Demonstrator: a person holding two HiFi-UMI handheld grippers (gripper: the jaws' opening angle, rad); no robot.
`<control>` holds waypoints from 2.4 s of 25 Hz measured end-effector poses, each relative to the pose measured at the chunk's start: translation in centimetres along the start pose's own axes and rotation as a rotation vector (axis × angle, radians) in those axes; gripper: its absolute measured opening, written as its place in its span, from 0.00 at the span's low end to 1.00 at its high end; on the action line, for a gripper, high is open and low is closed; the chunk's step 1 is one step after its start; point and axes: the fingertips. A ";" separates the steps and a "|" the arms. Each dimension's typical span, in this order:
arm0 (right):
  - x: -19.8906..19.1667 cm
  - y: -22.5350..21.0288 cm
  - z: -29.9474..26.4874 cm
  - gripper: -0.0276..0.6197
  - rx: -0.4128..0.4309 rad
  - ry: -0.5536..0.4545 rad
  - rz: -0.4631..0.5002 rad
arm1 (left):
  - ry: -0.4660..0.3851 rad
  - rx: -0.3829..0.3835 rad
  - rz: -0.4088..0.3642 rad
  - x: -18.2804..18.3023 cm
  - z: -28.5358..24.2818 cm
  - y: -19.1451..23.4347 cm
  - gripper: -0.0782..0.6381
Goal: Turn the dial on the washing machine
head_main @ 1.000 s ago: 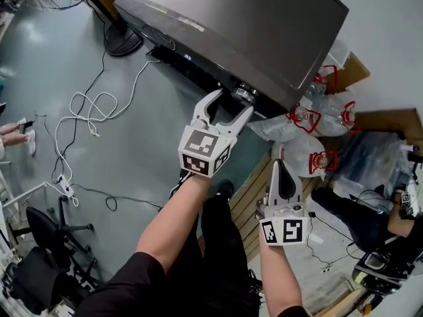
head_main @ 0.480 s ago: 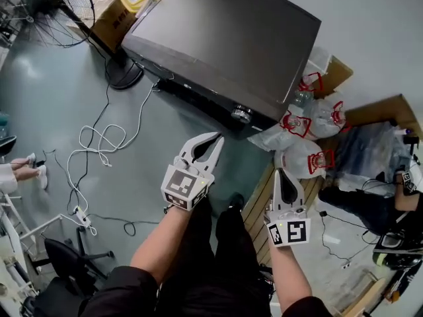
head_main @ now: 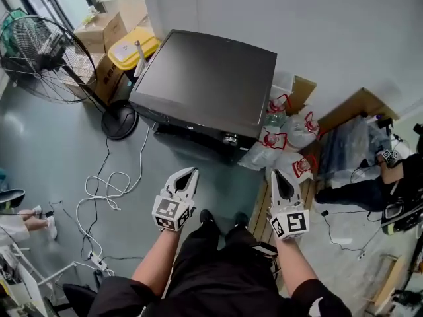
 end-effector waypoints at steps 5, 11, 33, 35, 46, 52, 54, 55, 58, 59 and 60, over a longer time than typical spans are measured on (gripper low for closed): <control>5.2 -0.3 1.7 0.08 -0.034 -0.034 0.067 | -0.010 -0.048 -0.020 3.2 2.9 0.3 0.13; 7.5 -1.6 6.2 0.08 -0.122 -0.071 0.044 | -0.046 -0.076 -0.011 4.8 5.8 0.1 0.13; 4.7 9.4 32.1 0.08 -0.213 -0.007 -0.010 | -0.081 -0.090 -0.049 4.6 24.9 -12.3 0.13; 3.9 10.6 33.9 0.08 -0.212 0.021 -0.022 | -0.087 -0.093 -0.067 5.0 26.4 -12.9 0.13; 5.4 18.1 33.6 0.08 -0.235 0.026 0.014 | -0.081 -0.181 -0.173 4.7 32.9 -12.3 0.13; 7.2 26.0 30.8 0.07 -0.181 0.012 0.039 | -0.105 -0.208 -0.089 4.9 37.5 -8.5 0.13; 6.8 28.7 30.3 0.07 -0.187 0.029 0.033 | -0.109 -0.219 -0.083 4.9 39.3 -7.2 0.13; 6.6 29.9 30.2 0.08 -0.194 0.038 0.031 | -0.107 -0.223 -0.088 4.8 40.2 -6.5 0.13; 5.8 32.8 30.1 0.08 -0.225 0.060 0.014 | -0.082 -0.208 -0.078 4.2 42.3 -3.7 0.13; 5.5 33.4 30.0 0.08 -0.235 0.068 0.007 | -0.076 -0.190 -0.040 4.0 42.7 -2.6 0.13; 5.3 33.7 30.1 0.08 -0.240 0.076 0.004 | -0.080 -0.172 0.004 4.1 43.0 -1.9 0.13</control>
Point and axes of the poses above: the fingertips, and each gripper's own axes: z backward along the fingers, y to its left, x out of its top, and after that the axes turned 11 degrees about -y, right-handed
